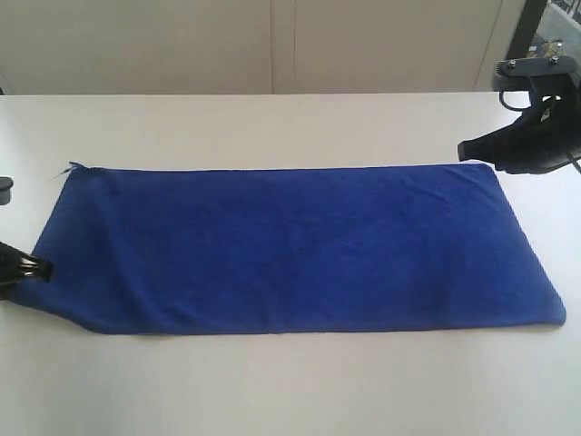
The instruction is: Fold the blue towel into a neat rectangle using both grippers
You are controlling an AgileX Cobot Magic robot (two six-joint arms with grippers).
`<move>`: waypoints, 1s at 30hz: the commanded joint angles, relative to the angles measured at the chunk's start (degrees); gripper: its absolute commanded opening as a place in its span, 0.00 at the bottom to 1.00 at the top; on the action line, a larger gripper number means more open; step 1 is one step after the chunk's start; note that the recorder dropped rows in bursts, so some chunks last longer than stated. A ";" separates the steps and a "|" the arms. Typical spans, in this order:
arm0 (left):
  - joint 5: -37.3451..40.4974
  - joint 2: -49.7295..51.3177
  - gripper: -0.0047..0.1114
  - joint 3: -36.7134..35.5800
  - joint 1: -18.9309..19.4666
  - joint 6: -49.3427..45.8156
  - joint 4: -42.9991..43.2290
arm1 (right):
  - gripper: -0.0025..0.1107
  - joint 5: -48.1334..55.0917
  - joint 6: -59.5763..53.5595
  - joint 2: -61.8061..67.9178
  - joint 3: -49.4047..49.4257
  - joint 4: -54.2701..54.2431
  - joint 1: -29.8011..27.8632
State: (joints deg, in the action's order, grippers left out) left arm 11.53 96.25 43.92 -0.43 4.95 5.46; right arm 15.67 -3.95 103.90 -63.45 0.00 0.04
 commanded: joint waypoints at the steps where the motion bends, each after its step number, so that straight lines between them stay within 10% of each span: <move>1: 1.54 -1.40 0.04 0.80 -4.56 -0.44 -0.72 | 0.08 -1.55 -0.38 -0.43 0.21 -0.49 -0.04; 20: 1.03 -0.56 0.04 9.49 -12.85 -0.44 -3.76 | 0.08 -1.91 -0.38 -0.33 0.21 -0.49 -0.04; 30: 17.34 -7.35 0.04 9.26 -12.07 -1.09 2.87 | 0.08 -1.74 -0.38 -0.33 0.21 -0.49 -0.04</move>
State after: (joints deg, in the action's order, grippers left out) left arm 24.05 91.11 53.18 -12.97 1.51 5.46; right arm 14.41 -3.95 103.90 -63.45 -0.31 0.04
